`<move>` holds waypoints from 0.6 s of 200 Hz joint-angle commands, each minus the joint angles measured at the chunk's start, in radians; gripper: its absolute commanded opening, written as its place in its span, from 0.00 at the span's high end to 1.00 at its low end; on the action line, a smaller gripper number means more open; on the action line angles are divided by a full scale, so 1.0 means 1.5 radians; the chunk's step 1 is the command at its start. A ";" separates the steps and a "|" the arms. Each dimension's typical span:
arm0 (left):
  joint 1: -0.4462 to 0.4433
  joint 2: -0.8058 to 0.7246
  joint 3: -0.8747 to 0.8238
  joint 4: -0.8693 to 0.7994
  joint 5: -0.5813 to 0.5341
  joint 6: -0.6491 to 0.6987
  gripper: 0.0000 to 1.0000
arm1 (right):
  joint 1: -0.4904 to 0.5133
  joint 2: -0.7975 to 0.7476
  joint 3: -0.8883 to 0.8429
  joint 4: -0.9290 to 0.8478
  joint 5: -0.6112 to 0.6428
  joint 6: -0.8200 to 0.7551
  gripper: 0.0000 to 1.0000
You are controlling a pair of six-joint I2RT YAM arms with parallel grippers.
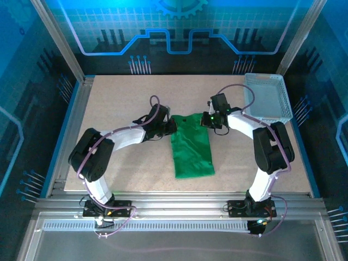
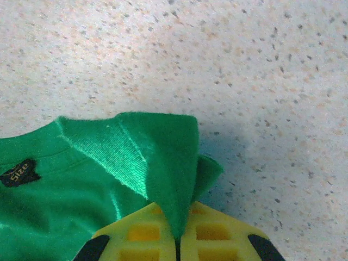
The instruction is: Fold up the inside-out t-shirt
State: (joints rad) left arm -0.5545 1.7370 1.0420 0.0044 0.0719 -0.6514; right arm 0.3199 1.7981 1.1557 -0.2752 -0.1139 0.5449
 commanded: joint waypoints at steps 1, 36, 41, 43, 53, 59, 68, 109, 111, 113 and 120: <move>-0.073 -0.015 0.045 -0.018 -0.037 0.030 1.00 | 0.007 0.003 0.010 0.012 -0.014 -0.006 1.00; -0.128 0.028 0.086 -0.042 -0.049 0.025 1.00 | 0.009 0.018 0.002 0.024 -0.013 0.008 1.00; -0.130 0.030 0.088 -0.041 -0.048 0.024 1.00 | 0.008 0.018 0.002 0.023 -0.012 0.008 1.00; -0.131 0.032 0.088 -0.040 -0.048 0.023 1.00 | 0.009 0.017 0.002 0.023 -0.011 0.008 1.00; -0.131 0.029 0.086 -0.040 -0.052 0.022 1.00 | 0.009 0.015 0.002 0.021 -0.010 0.005 1.00; -0.131 0.024 0.083 -0.042 -0.059 0.023 1.00 | 0.009 0.013 0.001 0.019 -0.007 0.004 1.00; -0.126 0.016 0.079 -0.045 -0.071 0.027 1.00 | 0.009 0.008 -0.001 0.017 0.000 0.001 1.00; -0.042 -0.025 0.034 -0.021 -0.036 0.005 1.00 | -0.007 -0.027 0.006 0.020 -0.003 -0.011 1.00; -0.038 -0.025 0.034 -0.020 -0.032 0.005 1.00 | -0.008 -0.028 0.008 0.021 -0.007 -0.011 1.00; -0.032 -0.026 0.034 -0.020 -0.028 0.005 1.00 | -0.010 -0.030 0.011 0.022 -0.010 -0.011 1.00; -0.013 -0.025 0.038 -0.019 -0.015 0.007 1.00 | -0.017 -0.033 0.021 0.025 -0.026 -0.011 1.00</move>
State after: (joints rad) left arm -0.6651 1.7454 1.1152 -0.0429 0.0040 -0.6304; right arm 0.3187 1.8042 1.1553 -0.2676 -0.1123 0.5446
